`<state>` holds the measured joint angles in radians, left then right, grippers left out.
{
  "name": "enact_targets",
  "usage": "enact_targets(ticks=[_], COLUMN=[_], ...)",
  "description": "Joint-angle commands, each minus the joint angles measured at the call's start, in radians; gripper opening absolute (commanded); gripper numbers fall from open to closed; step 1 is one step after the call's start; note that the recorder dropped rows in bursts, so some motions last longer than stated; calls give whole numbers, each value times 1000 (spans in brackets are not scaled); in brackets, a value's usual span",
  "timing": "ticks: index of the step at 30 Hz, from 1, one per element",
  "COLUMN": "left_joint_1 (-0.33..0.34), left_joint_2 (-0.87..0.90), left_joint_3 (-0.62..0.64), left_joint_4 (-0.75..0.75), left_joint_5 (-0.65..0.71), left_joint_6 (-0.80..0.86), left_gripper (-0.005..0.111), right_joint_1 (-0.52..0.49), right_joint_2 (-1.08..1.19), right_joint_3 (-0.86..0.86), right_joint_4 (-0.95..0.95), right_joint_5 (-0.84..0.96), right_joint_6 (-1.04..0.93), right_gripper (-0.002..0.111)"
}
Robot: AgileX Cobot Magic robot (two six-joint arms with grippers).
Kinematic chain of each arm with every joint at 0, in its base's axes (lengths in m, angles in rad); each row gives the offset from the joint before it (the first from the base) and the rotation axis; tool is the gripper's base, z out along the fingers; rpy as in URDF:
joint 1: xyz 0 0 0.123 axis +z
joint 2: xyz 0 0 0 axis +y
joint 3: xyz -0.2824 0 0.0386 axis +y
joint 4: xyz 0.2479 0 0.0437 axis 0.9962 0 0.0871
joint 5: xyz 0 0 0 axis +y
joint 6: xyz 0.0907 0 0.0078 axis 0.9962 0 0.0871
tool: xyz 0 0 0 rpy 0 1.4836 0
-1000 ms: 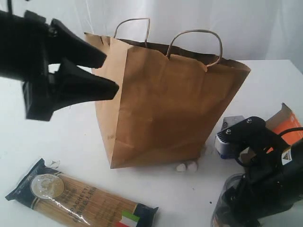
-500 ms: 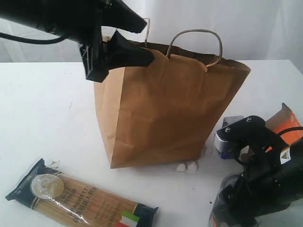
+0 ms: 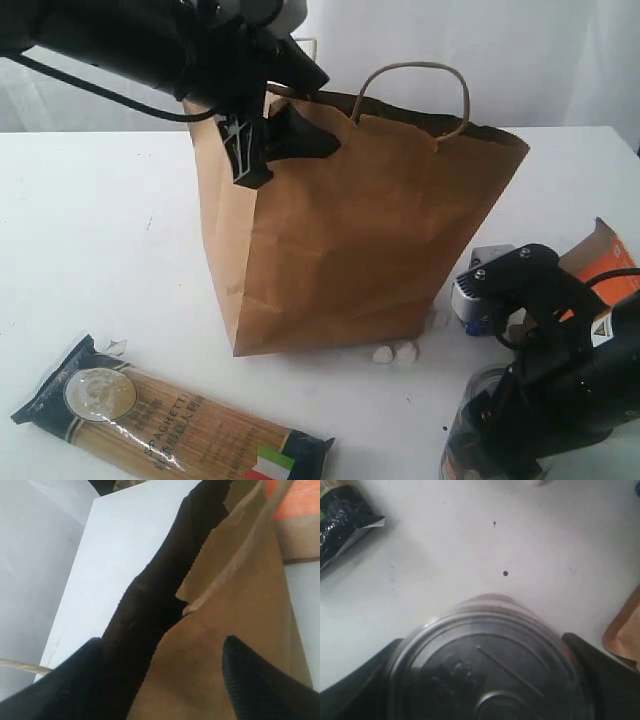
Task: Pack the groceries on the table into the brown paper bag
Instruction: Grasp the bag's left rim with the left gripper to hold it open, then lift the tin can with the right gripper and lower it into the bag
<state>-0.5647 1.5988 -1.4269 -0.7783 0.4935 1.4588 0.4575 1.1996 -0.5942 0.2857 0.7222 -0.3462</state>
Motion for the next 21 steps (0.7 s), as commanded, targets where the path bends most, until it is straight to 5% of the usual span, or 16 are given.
enact_targets(ticks=[1, 4, 9, 12, 21], left_joint_1=[-5, -5, -5, -5, -5], left_joint_2=[12, 14, 8, -5, -97], left_joint_3=[-8, -8, -8, -8, -8], left_joint_4=[-11, -11, 42, 55, 58], left_joint_5=[31, 82, 222, 240, 257], left_joint_6=[-26, -87, -226, -229, -232], left_gripper=[70, 61, 21, 9, 0], right_joint_1=[1, 1, 1, 1, 1], right_joint_2=[0, 0, 0, 0, 0], right_joint_3=[8, 8, 8, 8, 8], right_joint_4=[10, 10, 10, 10, 10], right_joint_5=[-6, -6, -4, -3, -11], right_joint_6=[-12, -12, -12, -17, -16], right_gripper=[55, 55, 55, 55, 55])
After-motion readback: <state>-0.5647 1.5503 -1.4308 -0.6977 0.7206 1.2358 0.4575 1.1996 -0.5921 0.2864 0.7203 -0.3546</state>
